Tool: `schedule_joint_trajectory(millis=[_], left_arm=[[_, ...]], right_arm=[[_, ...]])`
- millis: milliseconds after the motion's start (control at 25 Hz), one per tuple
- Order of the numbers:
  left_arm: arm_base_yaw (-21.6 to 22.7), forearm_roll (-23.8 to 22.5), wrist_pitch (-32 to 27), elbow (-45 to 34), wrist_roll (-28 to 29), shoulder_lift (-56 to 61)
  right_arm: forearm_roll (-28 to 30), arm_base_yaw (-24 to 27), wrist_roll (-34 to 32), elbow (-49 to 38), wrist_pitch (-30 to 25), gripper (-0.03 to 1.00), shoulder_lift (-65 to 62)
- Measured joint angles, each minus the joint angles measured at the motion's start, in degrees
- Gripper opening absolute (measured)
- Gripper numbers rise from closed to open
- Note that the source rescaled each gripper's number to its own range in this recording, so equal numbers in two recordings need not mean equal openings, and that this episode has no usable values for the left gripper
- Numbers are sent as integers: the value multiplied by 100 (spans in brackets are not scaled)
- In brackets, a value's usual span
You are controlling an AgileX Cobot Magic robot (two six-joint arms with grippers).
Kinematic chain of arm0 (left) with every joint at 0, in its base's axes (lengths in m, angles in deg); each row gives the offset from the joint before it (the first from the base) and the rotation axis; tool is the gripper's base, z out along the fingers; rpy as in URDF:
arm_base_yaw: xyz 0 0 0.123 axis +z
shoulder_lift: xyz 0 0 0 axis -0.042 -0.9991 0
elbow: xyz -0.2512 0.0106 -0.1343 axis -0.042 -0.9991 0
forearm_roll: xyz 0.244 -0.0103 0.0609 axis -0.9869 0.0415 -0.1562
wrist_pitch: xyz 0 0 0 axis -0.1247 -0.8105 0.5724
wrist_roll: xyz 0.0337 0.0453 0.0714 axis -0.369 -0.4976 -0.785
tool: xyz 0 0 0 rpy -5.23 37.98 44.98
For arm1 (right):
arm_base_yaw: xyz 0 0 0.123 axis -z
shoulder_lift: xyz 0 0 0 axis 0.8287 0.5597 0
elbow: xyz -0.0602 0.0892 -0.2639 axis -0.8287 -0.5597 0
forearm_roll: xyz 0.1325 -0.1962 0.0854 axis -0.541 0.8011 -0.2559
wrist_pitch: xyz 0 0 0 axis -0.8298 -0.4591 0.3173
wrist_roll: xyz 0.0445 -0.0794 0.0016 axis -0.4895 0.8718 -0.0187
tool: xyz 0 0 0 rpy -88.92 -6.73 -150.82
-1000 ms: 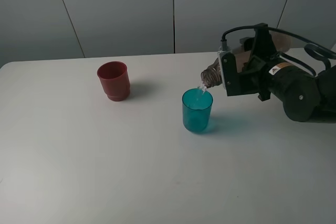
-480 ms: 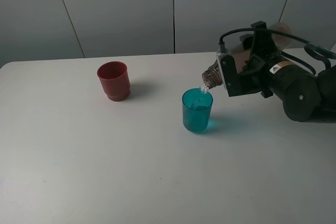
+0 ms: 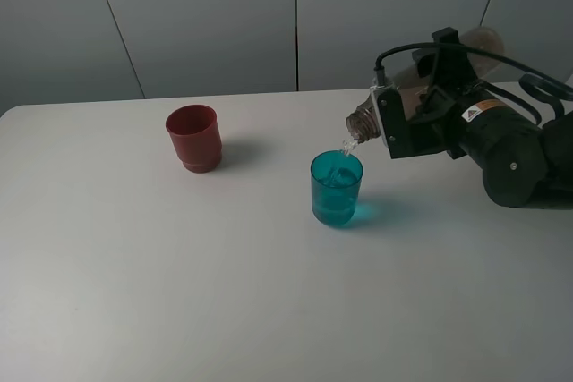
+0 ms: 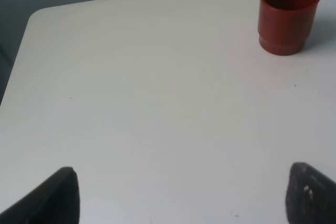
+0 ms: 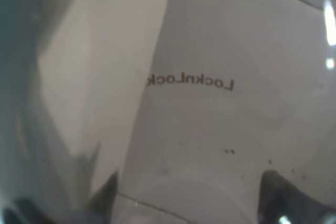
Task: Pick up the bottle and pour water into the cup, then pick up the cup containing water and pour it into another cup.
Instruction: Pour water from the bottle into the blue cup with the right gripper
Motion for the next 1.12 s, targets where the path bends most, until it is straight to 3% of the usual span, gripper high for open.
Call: schedule_joint_trajectory(millis=[280, 1120], left_arm=[[0, 0, 0, 0, 0, 0], [0, 0, 0, 0, 0, 0]], right_arm=[[36, 0, 292, 0, 20, 6, 0], [637, -29, 300, 186, 388, 6, 0]])
